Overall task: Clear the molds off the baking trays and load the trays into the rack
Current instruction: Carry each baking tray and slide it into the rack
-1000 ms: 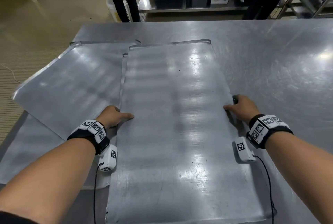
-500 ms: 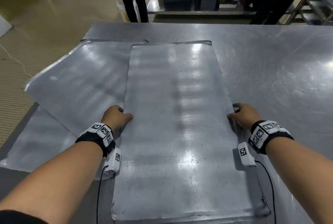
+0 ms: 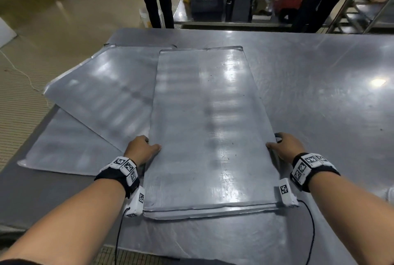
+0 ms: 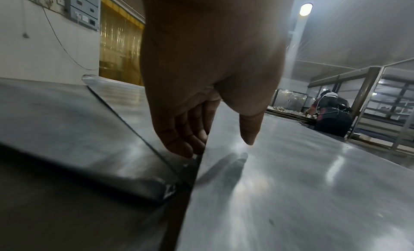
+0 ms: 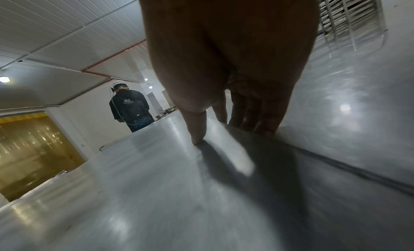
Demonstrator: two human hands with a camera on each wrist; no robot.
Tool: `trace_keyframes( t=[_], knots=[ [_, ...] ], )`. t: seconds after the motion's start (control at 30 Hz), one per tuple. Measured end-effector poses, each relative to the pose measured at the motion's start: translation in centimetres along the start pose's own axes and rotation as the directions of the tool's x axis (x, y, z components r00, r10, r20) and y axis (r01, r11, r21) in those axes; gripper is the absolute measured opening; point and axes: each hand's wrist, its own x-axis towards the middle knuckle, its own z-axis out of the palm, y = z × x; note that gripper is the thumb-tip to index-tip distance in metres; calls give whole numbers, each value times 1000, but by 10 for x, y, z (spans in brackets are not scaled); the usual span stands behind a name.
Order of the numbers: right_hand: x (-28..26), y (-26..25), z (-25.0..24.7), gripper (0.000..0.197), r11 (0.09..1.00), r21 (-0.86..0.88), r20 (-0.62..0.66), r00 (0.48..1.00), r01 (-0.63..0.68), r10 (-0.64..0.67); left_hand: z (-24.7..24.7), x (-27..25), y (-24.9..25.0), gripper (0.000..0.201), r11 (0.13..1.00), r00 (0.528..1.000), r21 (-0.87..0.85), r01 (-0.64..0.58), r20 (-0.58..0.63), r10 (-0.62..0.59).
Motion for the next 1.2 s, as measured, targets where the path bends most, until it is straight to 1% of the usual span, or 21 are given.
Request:
trace_keyframes(
  t=[0.07, 0.2, 0.3, 0.4, 0.43, 0.53, 0.57, 0.63, 0.67, 0.73, 0.77, 0.8, 0.9, 0.93, 1.07, 1.17, 1.2],
  knots=[
    [-16, 7, 4, 45, 1000, -14, -13, 1000, -5, 5, 4, -14, -13, 36, 1000, 1000, -19, -15, 4, 15],
    [-49, 21, 14, 44, 1000, -8, -53, 999, -13, 12, 11, -38, -33, 38, 999, 999, 3, -33, 16, 32],
    [-76, 26, 24, 42, 999, -19, -68, 997, -31, 30, 8, -52, -46, 47, 997, 998, 42, -62, 29, 61],
    [-103, 26, 35, 41, 998, -29, -60, 997, -60, 58, 3, -69, -57, 42, 992, 996, 83, -92, 17, 91],
    [-112, 27, 38, 42, 997, -27, -52, 996, -76, 74, 2, -75, -61, 44, 990, 995, 93, -102, 9, 102],
    [-140, 32, 48, 51, 992, -48, -48, 992, -119, 117, 3, -93, -78, 67, 989, 993, 102, -111, -16, 113],
    [-149, 35, 52, 56, 990, -54, -49, 990, -132, 129, 5, -99, -86, 70, 989, 993, 94, -111, -27, 114],
    [-167, 41, 62, 61, 985, -58, -59, 986, -161, 158, 8, -110, -99, 64, 992, 992, 53, -118, -46, 121],
    [-176, 44, 66, 58, 982, -70, -60, 984, -173, 169, 10, -117, -105, 61, 992, 991, 23, -126, -45, 127],
    [-189, 50, 74, 42, 980, -108, -61, 985, -170, 164, 14, -127, -115, 53, 989, 989, -41, -145, -36, 143],
    [-194, 53, 77, 37, 979, -124, -59, 986, -163, 157, 17, -132, -119, 49, 987, 989, -69, -145, -33, 143],
    [-197, 55, 79, 37, 979, -130, -57, 987, -156, 149, 19, -136, -122, 48, 987, 991, -87, -135, -27, 133],
    [-201, 65, 80, 47, 986, -119, -63, 992, -113, 106, 23, -149, -124, 53, 984, 993, -134, -121, -5, 122],
    [-202, 67, 79, 46, 990, -111, -66, 994, -93, 86, 24, -153, -123, 54, 984, 993, -134, -114, 10, 116],
    [-203, 84, 69, 30, 997, -75, -93, 995, -29, 22, 37, -170, -115, 54, 986, 995, -154, -71, 57, 80],
    [-201, 101, 57, 20, 999, -50, -118, 993, 1, -7, 54, -188, -107, 54, 981, 996, -184, -57, 60, 69],
    [-200, 107, 52, 20, 998, -59, -116, 993, 11, -18, 60, -195, -103, 53, 982, 997, -186, -46, 57, 57]
  ],
)
